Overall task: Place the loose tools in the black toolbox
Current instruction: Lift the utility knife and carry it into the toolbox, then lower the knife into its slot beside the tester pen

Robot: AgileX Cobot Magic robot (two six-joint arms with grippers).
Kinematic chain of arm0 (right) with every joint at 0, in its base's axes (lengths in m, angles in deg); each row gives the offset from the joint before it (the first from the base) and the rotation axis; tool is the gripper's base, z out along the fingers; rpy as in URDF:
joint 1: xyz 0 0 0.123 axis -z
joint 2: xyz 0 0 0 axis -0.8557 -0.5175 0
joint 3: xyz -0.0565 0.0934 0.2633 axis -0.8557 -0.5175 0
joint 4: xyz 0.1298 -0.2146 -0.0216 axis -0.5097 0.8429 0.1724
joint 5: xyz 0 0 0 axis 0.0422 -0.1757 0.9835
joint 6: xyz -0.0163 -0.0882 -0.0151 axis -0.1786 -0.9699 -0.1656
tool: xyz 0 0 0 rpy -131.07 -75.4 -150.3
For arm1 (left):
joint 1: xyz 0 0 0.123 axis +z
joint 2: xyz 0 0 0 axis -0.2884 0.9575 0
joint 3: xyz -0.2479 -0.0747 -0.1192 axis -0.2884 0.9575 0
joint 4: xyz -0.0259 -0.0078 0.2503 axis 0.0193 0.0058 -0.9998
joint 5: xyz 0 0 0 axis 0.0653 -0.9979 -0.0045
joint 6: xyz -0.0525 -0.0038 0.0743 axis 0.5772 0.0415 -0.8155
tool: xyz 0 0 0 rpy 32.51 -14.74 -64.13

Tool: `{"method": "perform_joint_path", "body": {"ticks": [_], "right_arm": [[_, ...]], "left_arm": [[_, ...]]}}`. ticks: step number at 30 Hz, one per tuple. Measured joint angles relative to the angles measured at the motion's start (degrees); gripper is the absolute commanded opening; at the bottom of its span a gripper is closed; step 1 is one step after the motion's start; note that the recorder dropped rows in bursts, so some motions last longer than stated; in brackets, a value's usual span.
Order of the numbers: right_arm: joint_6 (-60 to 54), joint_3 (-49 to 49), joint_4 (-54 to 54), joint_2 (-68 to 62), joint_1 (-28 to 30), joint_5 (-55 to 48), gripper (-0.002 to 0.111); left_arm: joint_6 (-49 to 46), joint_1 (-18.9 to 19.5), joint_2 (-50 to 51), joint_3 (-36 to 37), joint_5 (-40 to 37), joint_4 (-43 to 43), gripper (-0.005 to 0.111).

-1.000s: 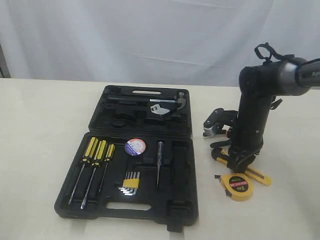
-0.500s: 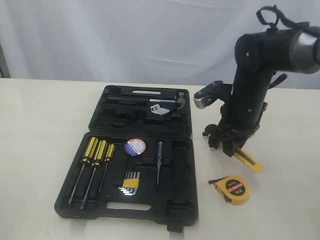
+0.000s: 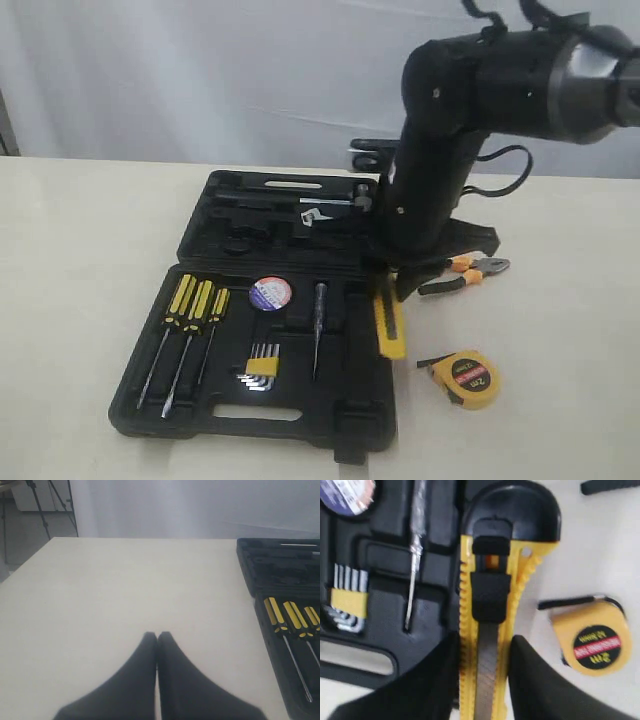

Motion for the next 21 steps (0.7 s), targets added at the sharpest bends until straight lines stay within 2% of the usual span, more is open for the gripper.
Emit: {"method": "perform_joint_path", "body": {"ticks": [4,9,21], "right_arm": [[3.7,0.0,0.1,-3.7,-2.3,4.7,0.003],[8.2,0.0,0.4,-7.4,-3.1,5.9,0.003],[8.8,0.0,1.0,-11.7,-3.1,8.0,0.003]], "left_arm": [[0.0,0.0,0.0,0.0,0.0,0.0,0.0],[0.0,0.0,0.0,0.0,0.0,0.0,0.0],[0.0,0.0,0.0,0.0,0.0,0.0,0.0]]}}
